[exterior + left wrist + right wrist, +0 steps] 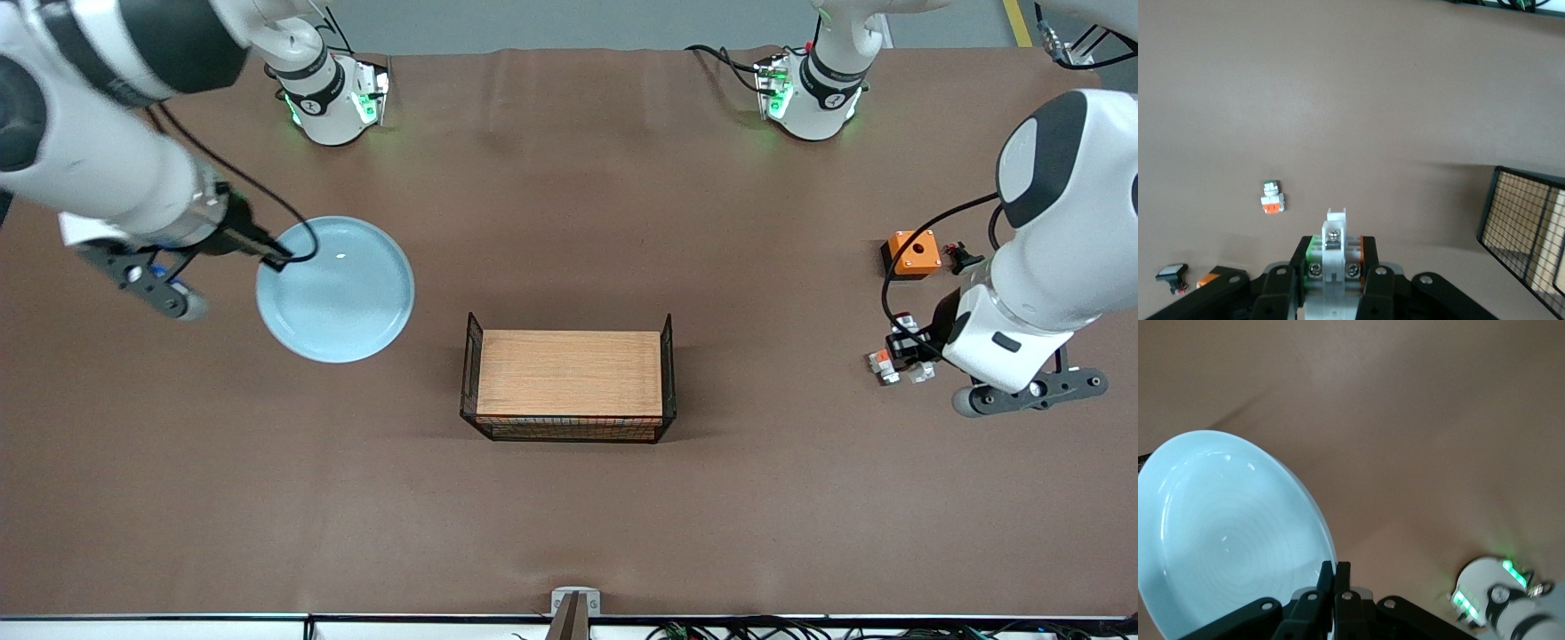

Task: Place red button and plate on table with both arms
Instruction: 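Lower the plate onto the table while the left gripper lowers the button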

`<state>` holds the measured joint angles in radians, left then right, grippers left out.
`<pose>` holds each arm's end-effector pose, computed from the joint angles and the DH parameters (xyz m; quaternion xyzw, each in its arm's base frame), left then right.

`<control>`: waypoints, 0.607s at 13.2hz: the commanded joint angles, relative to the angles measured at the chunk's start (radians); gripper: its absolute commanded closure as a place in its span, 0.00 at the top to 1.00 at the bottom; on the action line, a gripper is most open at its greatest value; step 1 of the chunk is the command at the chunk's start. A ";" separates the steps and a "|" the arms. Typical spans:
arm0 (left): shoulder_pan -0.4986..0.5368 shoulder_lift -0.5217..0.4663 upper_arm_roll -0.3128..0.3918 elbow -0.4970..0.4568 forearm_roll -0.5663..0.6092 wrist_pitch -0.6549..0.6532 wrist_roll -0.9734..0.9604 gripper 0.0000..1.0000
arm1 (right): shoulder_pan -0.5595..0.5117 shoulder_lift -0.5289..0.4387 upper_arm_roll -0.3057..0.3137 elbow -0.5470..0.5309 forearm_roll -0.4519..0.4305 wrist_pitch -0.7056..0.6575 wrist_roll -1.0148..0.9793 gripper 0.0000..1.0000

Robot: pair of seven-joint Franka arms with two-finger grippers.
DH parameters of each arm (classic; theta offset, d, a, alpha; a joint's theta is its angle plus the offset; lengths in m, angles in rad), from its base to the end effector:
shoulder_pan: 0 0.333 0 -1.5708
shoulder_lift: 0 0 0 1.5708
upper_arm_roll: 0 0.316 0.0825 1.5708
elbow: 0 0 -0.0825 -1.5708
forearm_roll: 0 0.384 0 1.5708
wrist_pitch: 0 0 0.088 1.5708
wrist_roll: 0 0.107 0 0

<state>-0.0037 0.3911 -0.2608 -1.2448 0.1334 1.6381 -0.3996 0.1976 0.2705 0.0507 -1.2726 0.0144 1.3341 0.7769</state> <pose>0.6594 -0.1292 0.5508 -0.9971 -0.0733 -0.0124 0.0142 0.5913 0.1471 0.5859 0.9601 -0.2591 -0.0976 0.0389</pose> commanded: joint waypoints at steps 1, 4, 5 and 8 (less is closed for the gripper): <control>0.004 -0.040 0.002 -0.022 -0.035 -0.020 -0.016 0.00 | -0.111 -0.008 0.017 -0.100 -0.011 0.121 -0.259 0.01; 0.010 -0.041 0.003 -0.027 -0.034 -0.036 -0.004 0.00 | -0.233 0.004 0.017 -0.247 -0.021 0.339 -0.503 0.01; 0.014 -0.040 0.005 -0.027 -0.032 -0.062 0.002 0.00 | -0.265 0.018 0.017 -0.289 -0.021 0.411 -0.562 0.01; 0.065 -0.024 0.008 -0.064 -0.020 -0.060 0.036 0.00 | -0.339 0.091 0.017 -0.362 -0.022 0.542 -0.733 0.02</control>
<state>0.0253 0.3750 -0.2533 -1.2715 0.1156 1.5814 -0.3936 -0.1007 0.3361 0.0466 -1.5946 0.0017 1.8217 0.1279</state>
